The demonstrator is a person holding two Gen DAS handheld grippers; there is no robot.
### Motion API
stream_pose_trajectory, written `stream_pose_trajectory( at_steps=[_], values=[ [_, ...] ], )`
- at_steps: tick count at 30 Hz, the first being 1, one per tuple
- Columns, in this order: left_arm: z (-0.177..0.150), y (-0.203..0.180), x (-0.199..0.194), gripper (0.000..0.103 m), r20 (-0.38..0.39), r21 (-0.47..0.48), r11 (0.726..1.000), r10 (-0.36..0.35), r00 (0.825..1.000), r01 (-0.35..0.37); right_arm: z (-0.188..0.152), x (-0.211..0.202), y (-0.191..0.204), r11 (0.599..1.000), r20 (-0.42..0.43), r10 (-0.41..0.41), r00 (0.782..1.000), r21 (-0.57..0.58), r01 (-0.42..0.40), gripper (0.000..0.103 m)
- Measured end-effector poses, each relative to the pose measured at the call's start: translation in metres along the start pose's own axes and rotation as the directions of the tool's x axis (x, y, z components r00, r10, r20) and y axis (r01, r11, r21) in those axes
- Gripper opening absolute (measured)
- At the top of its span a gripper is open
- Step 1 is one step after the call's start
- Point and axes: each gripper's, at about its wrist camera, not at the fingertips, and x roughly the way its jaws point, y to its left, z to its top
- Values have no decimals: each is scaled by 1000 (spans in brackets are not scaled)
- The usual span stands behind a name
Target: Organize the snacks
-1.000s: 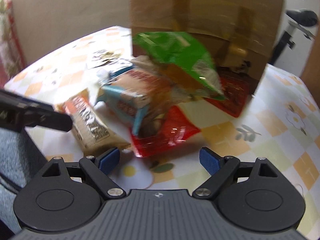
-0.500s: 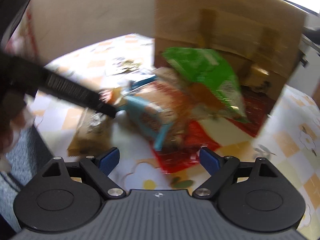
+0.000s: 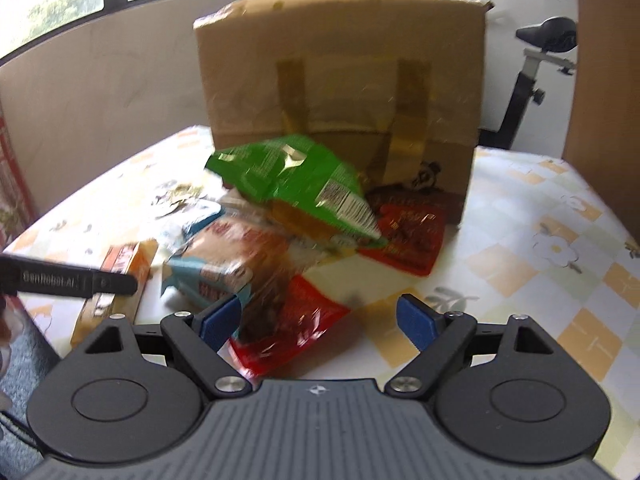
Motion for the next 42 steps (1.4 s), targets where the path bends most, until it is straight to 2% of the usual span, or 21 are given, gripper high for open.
stream_pose_trajectory(
  at_steps=[3,4,6,8,11,14,16,21,24,25,26,33,36,37,42],
  values=[
    [-1,0,1,56,3,3,1000,1,1000,-1,0,7,-3,999,-23,-30,999,16,30,83],
    [-1,0,0,56,2,5,1000,1,1000,-1,-1,12,-3,999,-41,-27,999,21,28,78],
    [-2,0,0,56,2,6,1000,1,1000,-1,-3,20,-5,999,-72,3,997,45,1,73],
    [-2,0,1,56,-1,6,1000,2,1000,-2,-3,26,-8,995,-86,43,995,96,-34,73],
    [-4,1,1,56,-3,7,1000,3,1000,-3,-3,37,-9,988,-102,79,992,142,-64,64],
    [-4,1,2,56,-6,5,1000,0,1000,0,-2,43,-2,993,-85,67,994,100,-58,60],
    [-4,0,4,56,-8,10,1000,0,1000,1,-1,48,2,997,-77,50,996,59,-45,53],
    [-4,0,6,57,-13,12,1000,-1,1000,1,-10,46,14,999,-35,-7,999,-53,5,54],
    [-4,-1,7,57,-16,12,1000,-2,1000,2,-16,40,18,993,-15,-53,998,-103,52,64],
    [-4,-1,8,57,-17,14,1000,0,1000,0,-18,39,18,993,-18,-62,998,-106,60,69],
    [-4,-2,8,58,-19,17,1000,2,1000,-2,-20,39,16,993,-21,-63,998,-97,60,69],
    [-5,-6,10,57,-21,37,999,19,1000,-18,-21,33,8,999,-76,-35,996,-35,32,70],
    [-5,-6,10,58,-20,39,999,21,1000,-20,-20,30,7,1000,-90,-23,996,-17,21,68],
    [-5,-6,11,58,-20,40,999,21,1000,-20,-20,30,7,1000,-90,-17,996,-11,16,63],
    [-5,-6,11,58,-18,43,999,20,1000,-19,-18,32,7,1000,-78,9,997,-9,-10,52]
  ],
)
